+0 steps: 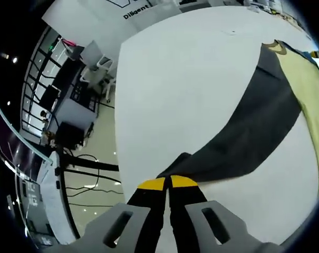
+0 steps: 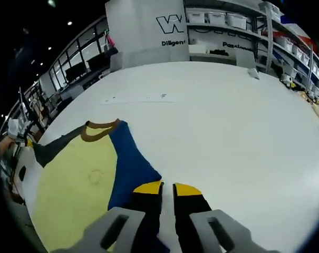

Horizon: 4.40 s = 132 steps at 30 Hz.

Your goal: Fold the garment on the visible template until the final outline fits inside the template.

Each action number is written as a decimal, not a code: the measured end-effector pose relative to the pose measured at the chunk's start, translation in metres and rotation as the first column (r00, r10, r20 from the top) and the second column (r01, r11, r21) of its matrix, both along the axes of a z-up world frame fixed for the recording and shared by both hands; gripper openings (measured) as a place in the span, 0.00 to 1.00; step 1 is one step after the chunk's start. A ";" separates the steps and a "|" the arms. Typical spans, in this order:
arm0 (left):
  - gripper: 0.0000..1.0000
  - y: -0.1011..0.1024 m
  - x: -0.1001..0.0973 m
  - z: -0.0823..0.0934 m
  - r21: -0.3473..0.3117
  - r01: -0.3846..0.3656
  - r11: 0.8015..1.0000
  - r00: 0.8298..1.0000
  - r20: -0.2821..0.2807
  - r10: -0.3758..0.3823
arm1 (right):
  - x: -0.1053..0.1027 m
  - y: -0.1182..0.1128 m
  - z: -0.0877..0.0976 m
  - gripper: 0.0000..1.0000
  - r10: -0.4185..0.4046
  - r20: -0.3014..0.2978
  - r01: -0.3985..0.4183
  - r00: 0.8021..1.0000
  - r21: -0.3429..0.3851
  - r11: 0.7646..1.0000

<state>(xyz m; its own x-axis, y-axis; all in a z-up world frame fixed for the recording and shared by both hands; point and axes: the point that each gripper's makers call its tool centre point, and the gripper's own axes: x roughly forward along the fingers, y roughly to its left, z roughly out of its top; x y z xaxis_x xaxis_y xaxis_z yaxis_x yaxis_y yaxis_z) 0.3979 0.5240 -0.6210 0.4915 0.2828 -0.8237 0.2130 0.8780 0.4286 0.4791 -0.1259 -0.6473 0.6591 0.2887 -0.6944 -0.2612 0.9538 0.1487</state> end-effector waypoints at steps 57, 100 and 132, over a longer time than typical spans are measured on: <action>0.04 0.004 -0.016 0.003 -0.013 -0.025 1.000 1.000 -0.011 0.025 | -0.013 0.018 0.011 0.00 0.316 0.013 -0.282 0.949 -0.419 0.863; 0.04 -0.082 -0.023 0.056 -0.143 0.125 0.982 0.986 -0.096 -0.139 | 0.008 -0.006 0.028 0.00 0.164 0.051 -0.136 0.985 -0.354 0.925; 0.04 -0.327 0.033 0.126 -0.381 0.473 0.795 0.873 0.082 -0.480 | -0.041 0.051 0.046 0.23 0.314 0.112 -0.296 0.943 -0.151 0.943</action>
<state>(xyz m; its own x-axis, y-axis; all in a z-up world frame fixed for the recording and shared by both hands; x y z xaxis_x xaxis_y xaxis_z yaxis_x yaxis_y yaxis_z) 0.4305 0.1971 -0.4949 0.4661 -0.3174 -0.8258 0.6514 0.7547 0.0775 0.4383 -0.0745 -0.6013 0.6420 0.4036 -0.6519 -0.5517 0.8336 -0.0273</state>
